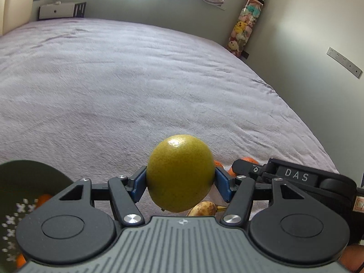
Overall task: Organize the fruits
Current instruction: 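Lift the pear and mandarin and carry both over the green colander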
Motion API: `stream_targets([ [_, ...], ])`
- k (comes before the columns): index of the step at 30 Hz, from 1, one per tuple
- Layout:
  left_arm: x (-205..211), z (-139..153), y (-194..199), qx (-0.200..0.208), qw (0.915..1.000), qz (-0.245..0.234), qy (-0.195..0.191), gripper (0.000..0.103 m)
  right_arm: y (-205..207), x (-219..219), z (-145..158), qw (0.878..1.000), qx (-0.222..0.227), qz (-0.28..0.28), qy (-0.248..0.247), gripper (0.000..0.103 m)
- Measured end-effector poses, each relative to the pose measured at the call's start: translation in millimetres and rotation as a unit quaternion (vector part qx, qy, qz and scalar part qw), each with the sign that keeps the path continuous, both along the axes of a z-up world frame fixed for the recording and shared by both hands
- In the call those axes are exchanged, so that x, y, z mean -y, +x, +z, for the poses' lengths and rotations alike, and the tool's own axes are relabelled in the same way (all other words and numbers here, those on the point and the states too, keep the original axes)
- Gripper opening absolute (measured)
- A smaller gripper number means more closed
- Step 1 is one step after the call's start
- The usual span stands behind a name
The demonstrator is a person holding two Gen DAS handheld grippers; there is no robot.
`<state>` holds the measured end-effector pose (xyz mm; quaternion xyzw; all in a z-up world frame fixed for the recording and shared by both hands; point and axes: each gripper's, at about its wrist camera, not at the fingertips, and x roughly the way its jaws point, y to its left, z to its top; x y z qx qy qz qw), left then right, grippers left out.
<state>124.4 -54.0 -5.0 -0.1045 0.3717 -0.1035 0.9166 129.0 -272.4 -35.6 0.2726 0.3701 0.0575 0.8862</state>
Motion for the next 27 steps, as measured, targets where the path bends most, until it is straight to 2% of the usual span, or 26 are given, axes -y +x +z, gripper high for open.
stream_targets([
  [6,-11.6,17.5,-24.0,0.011,0.9997,0.009,0.019,0.071,-15.7,-12.6,20.9,1.0,0.018,0.022,0.0,0.038],
  [14,-37.5,29.7,-44.7,0.004,0.9987,0.035,0.038,0.071,-29.2,-38.8,37.1,0.998,0.029,0.062,-0.002,0.038],
  [20,-64.9,37.9,-56.7,-0.006,0.9975,0.053,0.047,0.071,-33.1,-67.0,37.3,0.994,0.025,0.103,-0.01,0.038],
  [27,-99.7,30.4,-61.4,-0.033,0.9949,0.079,0.053,0.071,-33.5,-98.7,31.9,0.989,0.018,0.148,-0.025,0.038],
])
